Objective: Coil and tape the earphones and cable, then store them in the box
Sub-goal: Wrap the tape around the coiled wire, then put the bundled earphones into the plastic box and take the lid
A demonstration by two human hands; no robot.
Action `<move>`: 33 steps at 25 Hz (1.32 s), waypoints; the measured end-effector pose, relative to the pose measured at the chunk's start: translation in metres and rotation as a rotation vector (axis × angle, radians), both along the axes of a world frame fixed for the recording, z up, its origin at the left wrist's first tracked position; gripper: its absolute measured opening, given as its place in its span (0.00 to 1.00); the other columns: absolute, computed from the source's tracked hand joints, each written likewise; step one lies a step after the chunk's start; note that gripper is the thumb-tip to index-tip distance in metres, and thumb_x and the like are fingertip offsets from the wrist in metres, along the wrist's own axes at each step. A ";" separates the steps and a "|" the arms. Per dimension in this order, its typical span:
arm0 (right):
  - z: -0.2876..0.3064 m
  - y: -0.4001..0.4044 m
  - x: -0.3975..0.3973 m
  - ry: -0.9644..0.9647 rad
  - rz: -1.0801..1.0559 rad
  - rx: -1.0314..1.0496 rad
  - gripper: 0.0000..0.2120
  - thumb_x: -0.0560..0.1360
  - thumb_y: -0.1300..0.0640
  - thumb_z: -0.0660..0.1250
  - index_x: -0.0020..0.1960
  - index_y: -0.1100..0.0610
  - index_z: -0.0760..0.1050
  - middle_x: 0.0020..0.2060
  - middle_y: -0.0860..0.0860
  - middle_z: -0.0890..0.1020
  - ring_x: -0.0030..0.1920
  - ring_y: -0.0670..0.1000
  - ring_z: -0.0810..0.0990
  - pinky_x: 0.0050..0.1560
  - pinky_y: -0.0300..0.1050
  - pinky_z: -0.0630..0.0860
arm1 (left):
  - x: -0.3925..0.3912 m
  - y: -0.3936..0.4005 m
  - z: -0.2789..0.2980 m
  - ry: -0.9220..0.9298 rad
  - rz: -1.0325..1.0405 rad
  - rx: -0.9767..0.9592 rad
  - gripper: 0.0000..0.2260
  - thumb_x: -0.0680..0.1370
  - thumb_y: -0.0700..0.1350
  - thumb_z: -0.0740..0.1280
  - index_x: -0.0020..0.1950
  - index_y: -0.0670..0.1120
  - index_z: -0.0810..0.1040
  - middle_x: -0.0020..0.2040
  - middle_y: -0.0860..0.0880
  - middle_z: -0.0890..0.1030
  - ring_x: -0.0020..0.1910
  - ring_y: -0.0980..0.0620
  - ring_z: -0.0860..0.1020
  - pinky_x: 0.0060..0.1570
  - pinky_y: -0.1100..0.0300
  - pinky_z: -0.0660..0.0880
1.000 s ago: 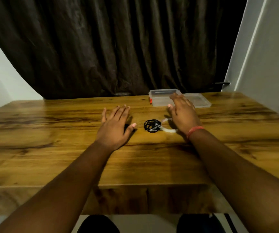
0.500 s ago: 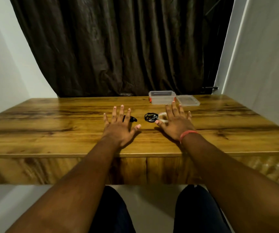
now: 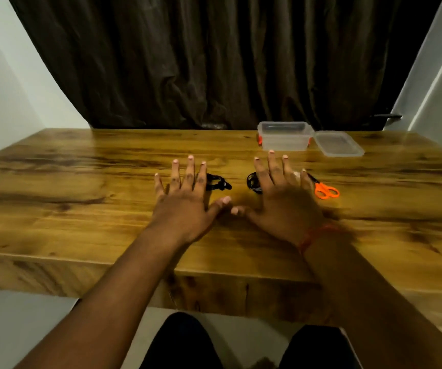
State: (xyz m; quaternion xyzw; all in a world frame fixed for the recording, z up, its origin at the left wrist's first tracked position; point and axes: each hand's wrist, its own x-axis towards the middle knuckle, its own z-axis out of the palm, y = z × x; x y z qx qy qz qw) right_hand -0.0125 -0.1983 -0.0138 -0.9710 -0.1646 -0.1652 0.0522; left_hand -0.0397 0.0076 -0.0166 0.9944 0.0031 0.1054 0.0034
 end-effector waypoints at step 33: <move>0.059 0.085 0.126 0.658 0.190 -0.142 0.19 0.80 0.53 0.60 0.70 0.55 0.71 0.70 0.56 0.71 0.71 0.63 0.64 0.74 0.67 0.49 | 0.094 0.005 0.052 0.482 0.389 -0.423 0.20 0.72 0.64 0.63 0.62 0.62 0.76 0.59 0.53 0.80 0.56 0.47 0.80 0.50 0.54 0.76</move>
